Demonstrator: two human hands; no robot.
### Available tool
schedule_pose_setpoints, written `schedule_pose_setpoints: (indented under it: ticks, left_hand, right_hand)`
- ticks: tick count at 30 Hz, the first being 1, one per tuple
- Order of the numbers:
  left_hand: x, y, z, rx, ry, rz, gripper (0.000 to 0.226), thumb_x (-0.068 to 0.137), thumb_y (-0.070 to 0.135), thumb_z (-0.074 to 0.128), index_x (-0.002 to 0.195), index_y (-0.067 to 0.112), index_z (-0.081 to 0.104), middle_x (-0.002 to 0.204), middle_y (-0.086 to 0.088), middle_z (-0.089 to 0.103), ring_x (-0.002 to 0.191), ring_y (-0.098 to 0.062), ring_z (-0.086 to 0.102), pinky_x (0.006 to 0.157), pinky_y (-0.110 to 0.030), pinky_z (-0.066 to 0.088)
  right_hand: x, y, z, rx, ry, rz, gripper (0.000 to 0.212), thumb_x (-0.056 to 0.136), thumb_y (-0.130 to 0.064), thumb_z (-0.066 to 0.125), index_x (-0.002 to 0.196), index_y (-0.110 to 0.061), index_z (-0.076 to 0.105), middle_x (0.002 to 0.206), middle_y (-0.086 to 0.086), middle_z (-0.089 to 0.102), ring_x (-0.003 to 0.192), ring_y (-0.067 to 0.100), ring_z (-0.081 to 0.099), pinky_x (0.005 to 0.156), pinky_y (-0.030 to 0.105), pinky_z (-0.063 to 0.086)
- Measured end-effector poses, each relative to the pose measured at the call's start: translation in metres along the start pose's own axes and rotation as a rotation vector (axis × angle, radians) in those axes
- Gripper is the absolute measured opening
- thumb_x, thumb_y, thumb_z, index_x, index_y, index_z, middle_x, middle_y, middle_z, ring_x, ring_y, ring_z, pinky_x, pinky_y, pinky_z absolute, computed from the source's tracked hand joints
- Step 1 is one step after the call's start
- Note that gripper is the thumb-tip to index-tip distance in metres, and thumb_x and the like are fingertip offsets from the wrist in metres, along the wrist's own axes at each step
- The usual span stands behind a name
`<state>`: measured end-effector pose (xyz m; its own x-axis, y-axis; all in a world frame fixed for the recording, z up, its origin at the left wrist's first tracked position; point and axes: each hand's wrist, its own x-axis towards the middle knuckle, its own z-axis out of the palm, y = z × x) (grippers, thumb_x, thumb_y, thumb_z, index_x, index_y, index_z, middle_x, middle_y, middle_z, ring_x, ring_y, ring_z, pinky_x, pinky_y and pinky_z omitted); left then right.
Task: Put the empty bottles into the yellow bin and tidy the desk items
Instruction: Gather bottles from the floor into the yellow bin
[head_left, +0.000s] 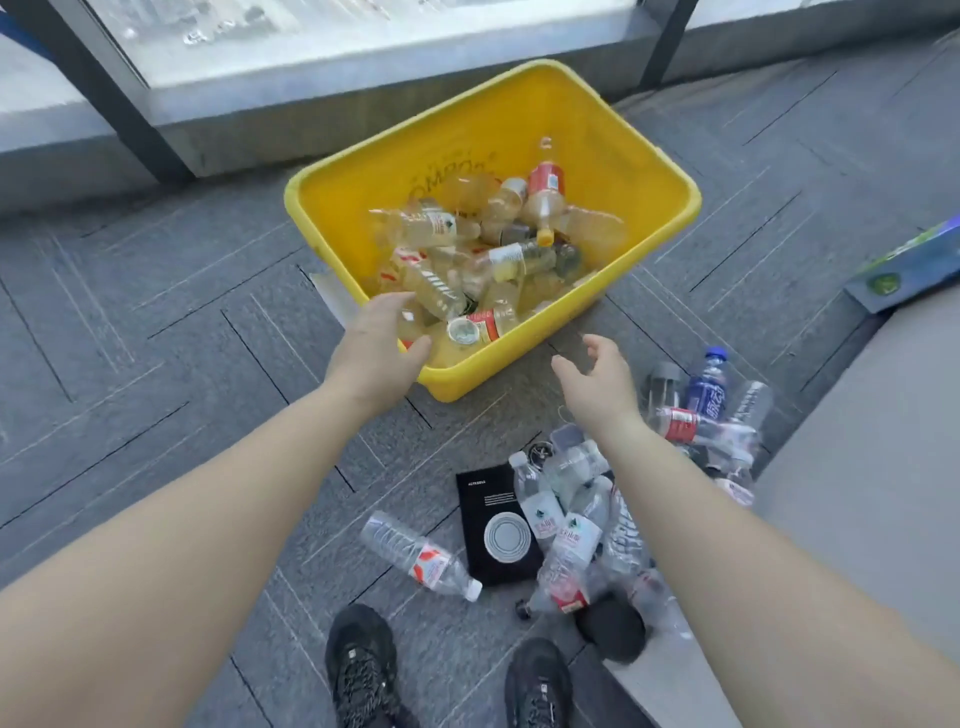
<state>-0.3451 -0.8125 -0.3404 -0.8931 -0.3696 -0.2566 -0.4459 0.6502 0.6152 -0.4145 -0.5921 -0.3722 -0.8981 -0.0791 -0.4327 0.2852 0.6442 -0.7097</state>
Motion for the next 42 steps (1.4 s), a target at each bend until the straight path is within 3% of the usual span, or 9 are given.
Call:
schedule_pose_setpoints:
  ticks: [5, 9, 12, 16, 26, 31, 34, 38, 42]
  left_hand:
    - [-0.035, -0.050, 0.063, 0.016, -0.022, 0.004, 0.054, 0.092, 0.030, 0.057, 0.141, 0.018, 0.039, 0.145, -0.003, 0.038, 0.135, -0.020, 0.035, 0.109, -0.036, 0.029]
    - [-0.067, -0.105, 0.119, 0.107, -0.162, -0.011, 0.058, 0.090, 0.036, 0.059, 0.141, 0.020, 0.038, 0.146, -0.002, 0.037, 0.134, -0.022, 0.035, 0.109, -0.038, 0.031]
    - [-0.087, -0.135, 0.152, 0.171, -0.233, 0.001, 0.060, 0.089, 0.040, 0.059, 0.142, 0.023, 0.037, 0.148, 0.000, 0.035, 0.135, -0.023, 0.034, 0.110, -0.041, 0.032]
    - [-0.105, -0.162, 0.182, 0.223, -0.255, 0.018, 0.063, 0.087, 0.039, 0.062, 0.142, 0.024, 0.037, 0.149, 0.002, 0.034, 0.135, -0.021, 0.034, 0.110, -0.040, 0.032]
    - [-0.106, -0.215, 0.228, 0.507, -0.332, 0.129, 0.078, 0.078, 0.042, 0.072, 0.144, 0.025, 0.034, 0.152, 0.002, 0.031, 0.138, -0.021, 0.031, 0.112, -0.041, 0.027]
    - [-0.098, -0.243, 0.250, 0.635, -0.505, 0.111, 0.075, 0.077, 0.047, 0.068, 0.142, 0.031, 0.035, 0.152, 0.004, 0.030, 0.141, -0.021, 0.025, 0.116, -0.045, 0.019]
    - [-0.102, -0.254, 0.259, 0.789, -0.481, 0.178, 0.065, 0.084, 0.038, 0.062, 0.142, 0.033, 0.032, 0.149, 0.006, 0.033, 0.141, -0.019, 0.024, 0.117, -0.047, 0.013]
    - [-0.111, -0.256, 0.269, 0.909, -0.488, 0.168, 0.075, 0.086, 0.018, 0.059, 0.148, 0.029, 0.018, 0.152, 0.004, 0.027, 0.142, -0.019, 0.021, 0.116, -0.049, 0.006]
    - [-0.115, -0.259, 0.275, 0.879, -0.400, 0.185, 0.063, 0.085, 0.030, 0.060, 0.141, 0.030, 0.031, 0.145, 0.002, 0.039, 0.134, -0.022, 0.036, 0.115, -0.043, 0.019]
  right_hand:
    - [-0.013, 0.080, 0.026, -0.085, 0.009, 0.049, 0.056, 0.091, -0.032, 0.056, 0.140, -0.016, 0.036, 0.140, 0.006, 0.041, 0.126, 0.023, 0.040, 0.093, 0.031, 0.032]
    - [-0.031, 0.150, 0.052, -0.196, 0.042, 0.120, 0.064, 0.086, -0.039, 0.058, 0.142, -0.016, 0.035, 0.147, 0.009, 0.034, 0.134, 0.031, 0.034, 0.109, 0.045, 0.032]
    - [-0.049, 0.193, 0.068, -0.289, 0.027, 0.112, 0.072, 0.088, -0.043, 0.058, 0.147, -0.018, 0.025, 0.155, 0.007, 0.017, 0.142, 0.030, 0.017, 0.115, 0.046, 0.019]
    - [-0.060, 0.230, 0.078, -0.328, 0.023, 0.094, 0.075, 0.088, -0.044, 0.059, 0.148, -0.020, 0.021, 0.157, 0.005, 0.013, 0.144, 0.029, 0.011, 0.114, 0.044, 0.015]
    - [-0.052, 0.280, 0.111, -0.325, 0.096, 0.171, 0.087, 0.084, -0.045, 0.063, 0.150, -0.019, 0.012, 0.158, 0.005, 0.011, 0.144, 0.030, 0.009, 0.115, 0.044, 0.013]
    - [-0.051, 0.285, 0.120, -0.438, 0.109, 0.227, 0.086, 0.084, -0.041, 0.064, 0.149, -0.020, 0.013, 0.156, 0.005, 0.010, 0.142, 0.032, 0.012, 0.111, 0.046, 0.021]
    - [-0.051, 0.287, 0.124, -0.488, 0.121, 0.200, 0.082, 0.083, -0.031, 0.064, 0.148, -0.018, 0.016, 0.154, 0.006, 0.013, 0.139, 0.032, 0.015, 0.109, 0.045, 0.026]
    - [-0.057, 0.291, 0.123, -0.475, 0.143, 0.136, 0.081, 0.083, -0.026, 0.066, 0.147, -0.015, 0.018, 0.154, 0.007, 0.014, 0.139, 0.030, 0.015, 0.109, 0.045, 0.027]
    - [-0.063, 0.295, 0.121, -0.466, 0.135, 0.119, 0.081, 0.084, -0.030, 0.066, 0.147, -0.011, 0.018, 0.155, 0.008, 0.014, 0.141, 0.029, 0.013, 0.111, 0.043, 0.023]
